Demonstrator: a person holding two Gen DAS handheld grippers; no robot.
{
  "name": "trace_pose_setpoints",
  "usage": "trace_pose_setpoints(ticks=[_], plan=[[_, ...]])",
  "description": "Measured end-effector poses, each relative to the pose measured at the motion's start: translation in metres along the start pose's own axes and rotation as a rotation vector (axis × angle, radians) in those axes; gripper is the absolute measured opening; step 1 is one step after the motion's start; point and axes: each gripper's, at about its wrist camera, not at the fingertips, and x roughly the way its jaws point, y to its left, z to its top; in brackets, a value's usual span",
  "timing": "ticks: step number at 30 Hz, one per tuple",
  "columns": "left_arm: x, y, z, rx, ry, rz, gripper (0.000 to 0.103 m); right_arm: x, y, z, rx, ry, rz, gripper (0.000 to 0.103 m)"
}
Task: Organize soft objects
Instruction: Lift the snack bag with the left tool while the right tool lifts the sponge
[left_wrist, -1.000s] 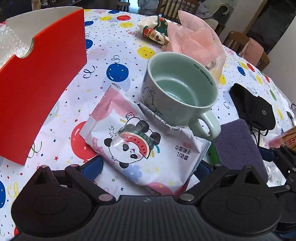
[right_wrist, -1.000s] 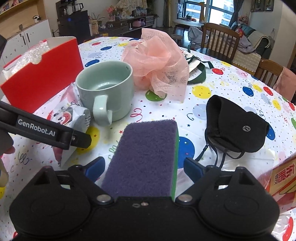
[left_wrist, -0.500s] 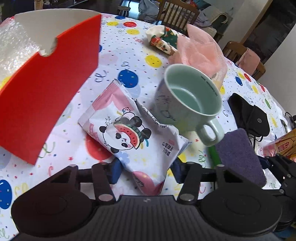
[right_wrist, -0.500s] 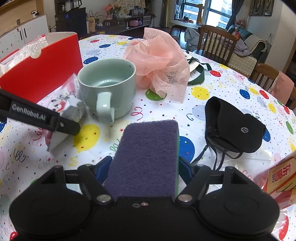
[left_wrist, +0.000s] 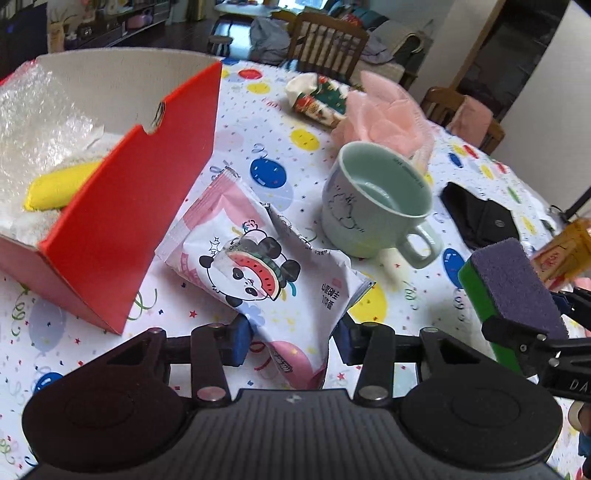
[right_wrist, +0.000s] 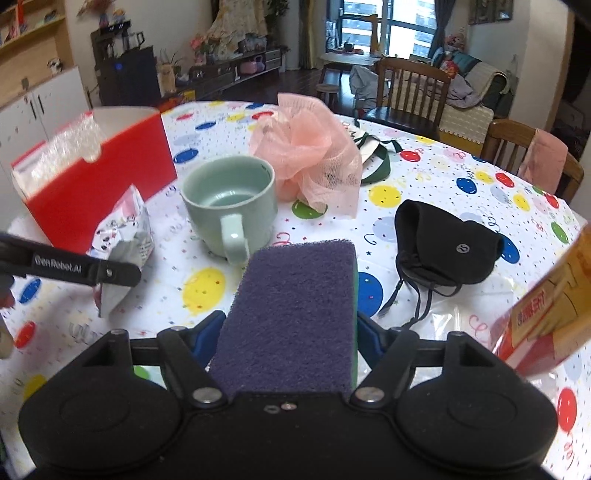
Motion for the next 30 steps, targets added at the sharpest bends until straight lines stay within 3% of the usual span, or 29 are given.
trace_pose_setpoints(ticks=[15,30], plan=[[-0.069,0.002,0.023,0.141,-0.098,-0.161,0.044,-0.064,0.035,0.028,0.060,-0.099,0.001,0.073],[-0.116,0.057,0.074,0.270,-0.177,-0.197,0.044,-0.080,0.101,0.075,0.088,-0.199,0.001,0.073]])
